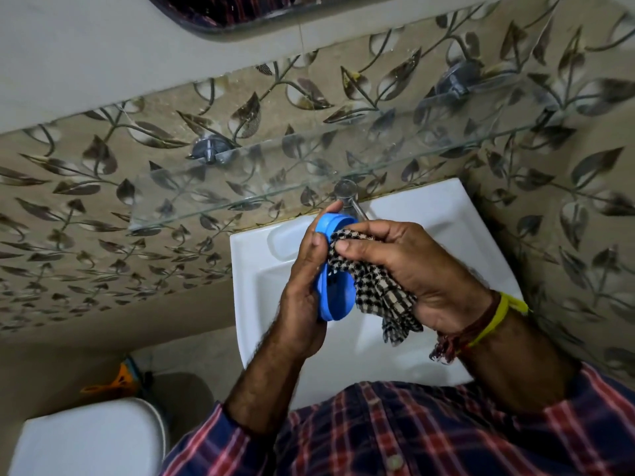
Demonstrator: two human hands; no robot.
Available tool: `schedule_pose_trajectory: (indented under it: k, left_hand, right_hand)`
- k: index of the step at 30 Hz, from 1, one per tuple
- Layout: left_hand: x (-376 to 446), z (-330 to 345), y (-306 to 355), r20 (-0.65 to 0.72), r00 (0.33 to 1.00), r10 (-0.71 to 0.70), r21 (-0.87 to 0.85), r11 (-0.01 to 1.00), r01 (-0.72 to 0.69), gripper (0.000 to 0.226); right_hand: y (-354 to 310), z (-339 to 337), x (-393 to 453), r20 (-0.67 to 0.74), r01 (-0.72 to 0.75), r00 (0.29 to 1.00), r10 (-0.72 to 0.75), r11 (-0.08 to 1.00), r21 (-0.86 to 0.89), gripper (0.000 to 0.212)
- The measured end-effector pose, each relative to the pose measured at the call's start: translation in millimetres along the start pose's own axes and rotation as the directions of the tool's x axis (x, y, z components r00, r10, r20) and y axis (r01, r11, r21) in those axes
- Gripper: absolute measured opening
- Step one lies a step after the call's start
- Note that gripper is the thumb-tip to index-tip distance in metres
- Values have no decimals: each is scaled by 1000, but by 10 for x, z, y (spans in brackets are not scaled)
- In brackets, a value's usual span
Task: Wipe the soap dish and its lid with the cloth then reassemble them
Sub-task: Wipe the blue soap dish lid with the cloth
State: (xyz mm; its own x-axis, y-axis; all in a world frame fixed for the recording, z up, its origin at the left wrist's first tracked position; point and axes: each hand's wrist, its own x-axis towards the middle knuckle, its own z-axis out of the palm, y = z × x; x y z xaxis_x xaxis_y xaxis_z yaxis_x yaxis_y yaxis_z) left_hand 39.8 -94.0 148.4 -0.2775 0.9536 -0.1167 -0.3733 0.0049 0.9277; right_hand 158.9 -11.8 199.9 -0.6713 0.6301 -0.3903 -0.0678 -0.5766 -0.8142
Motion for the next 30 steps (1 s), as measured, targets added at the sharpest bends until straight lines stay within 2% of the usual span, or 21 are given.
schedule_pose_trajectory:
  k: [5, 9, 13, 18, 22, 27, 30]
  left_hand:
    - [0, 4, 7, -33, 999, 11, 40, 999, -9, 43]
    - [75, 1, 61, -61, 998, -26, -53, 998, 23, 48]
    - [21, 20, -35, -71, 997, -32, -52, 998, 28, 49]
    - [141, -1, 54, -74, 996, -60, -113, 992, 51, 43]
    - [122, 31, 10, -78, 993, -91, -116, 990, 82, 49]
    - [195, 14, 56, -89, 993, -82, -162, 985, 67, 43]
    - [186, 24, 21, -69, 994, -89, -154, 985, 78, 41]
  right_hand:
    - [1, -2, 52, -32, 8, 999, -7, 1000, 21, 16]
    - [104, 24, 29, 6, 58, 998, -58, 986, -157, 17]
    - [62, -30, 84, -52, 63, 996, -70, 988, -138, 16]
    - [190, -8, 21, 61, 109, 994, -95, 949, -296, 16]
    - [160, -27, 91, -17, 84, 996, -90, 973, -213, 14]
    - [225, -23, 47, 101, 135, 989, -106, 925, -354, 14]
    - [188, -62, 70, 86, 170, 985, -149, 915, -366, 14]
